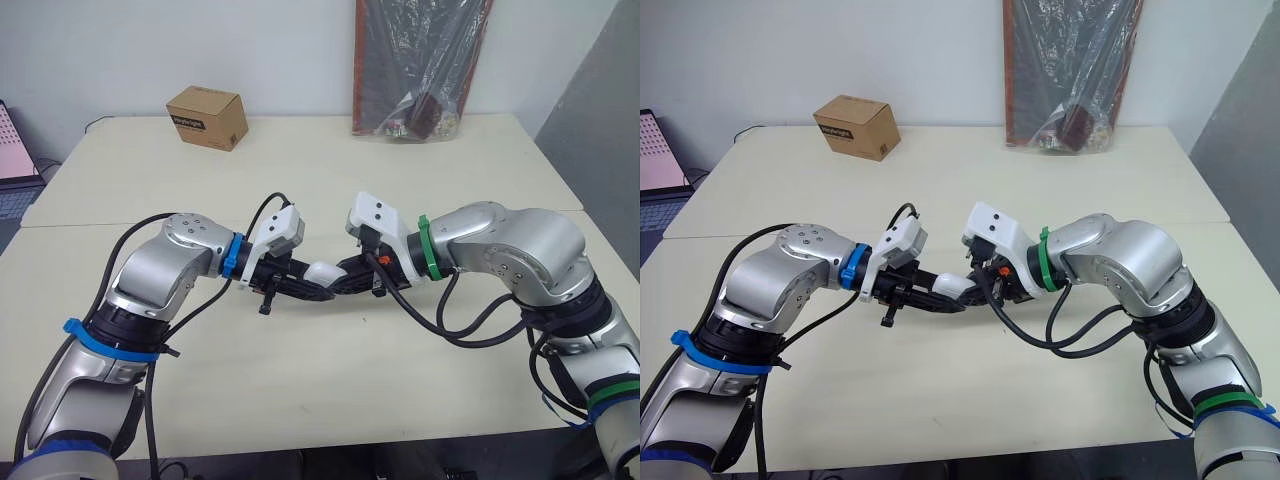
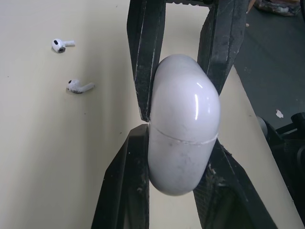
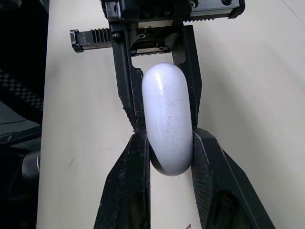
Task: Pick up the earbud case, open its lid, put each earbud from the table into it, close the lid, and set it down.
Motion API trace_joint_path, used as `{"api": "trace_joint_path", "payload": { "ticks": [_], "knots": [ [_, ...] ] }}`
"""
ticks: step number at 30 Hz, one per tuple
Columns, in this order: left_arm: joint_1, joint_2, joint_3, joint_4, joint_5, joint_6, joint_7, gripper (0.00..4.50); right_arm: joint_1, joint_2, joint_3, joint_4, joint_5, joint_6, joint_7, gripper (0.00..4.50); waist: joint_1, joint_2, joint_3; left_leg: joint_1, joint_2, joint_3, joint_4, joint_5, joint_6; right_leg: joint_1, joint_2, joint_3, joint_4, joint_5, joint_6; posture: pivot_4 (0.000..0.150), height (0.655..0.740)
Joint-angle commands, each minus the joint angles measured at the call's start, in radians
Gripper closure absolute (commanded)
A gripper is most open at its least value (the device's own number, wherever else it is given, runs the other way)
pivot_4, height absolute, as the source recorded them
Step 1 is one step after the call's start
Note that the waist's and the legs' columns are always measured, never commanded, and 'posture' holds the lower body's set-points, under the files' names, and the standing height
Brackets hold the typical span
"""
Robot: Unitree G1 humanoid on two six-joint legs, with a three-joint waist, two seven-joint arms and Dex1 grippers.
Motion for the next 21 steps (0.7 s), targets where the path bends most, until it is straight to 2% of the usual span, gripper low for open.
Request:
{"api": "trace_joint_path", "payload": {
  "ticks": [1,3,10,15,21],
  "knots": [
    [0.001,-0.018,0.041,-0.051,-0.01,-0.026,0.04,3.73,-0.025,0.012,-0.033,-0.035,0.019,-0.016,0.024,2.32,0.0,0.0,0.0,0.0,0.0,0.0,0.0,0.0,0.0,0.0,0.0,0.0,0.0,0.0,0.0,0.15,0.74],
    [0.018,-0.027,0.057,-0.058,-0.012,-0.048,0.057,3.73,-0.024,0.005,-0.041,-0.031,0.017,-0.016,0.031,1.64,0.0,0.0,0.0,0.0,0.0,0.0,0.0,0.0,0.0,0.0,0.0,0.0,0.0,0.0,0.0,0.15,0.74],
    [0.059,-0.046,0.105,-0.047,-0.054,-0.044,0.09,3.73,-0.02,-0.006,-0.131,-0.034,0.067,0.012,0.037,1.64,0.001,0.0,0.0,0.001,0.0,0.0,0.001,0.0,0.0,0.0,0.0,0.0,0.002,0.0,0.0,0.15,0.74],
    [0.118,-0.085,0.15,-0.029,-0.037,-0.097,0.173,3.73,0.021,0.03,-0.225,-0.05,0.043,0.005,-0.078,1.64,0.001,0.0,0.0,0.002,0.0,0.0,0.002,0.0,0.0,0.0,0.0,0.001,0.005,0.0,0.0,0.15,0.74],
    [0.195,-0.147,0.215,0.012,-0.103,-0.162,0.162,3.73,0.139,0.093,-0.314,-0.135,0.01,-0.081,-0.222,1.64,0.001,0.0,0.0,0.002,0.0,0.001,0.004,0.0,0.0,0.0,0.0,0.001,0.007,0.0,0.0,0.15,0.74]
  ]
}}
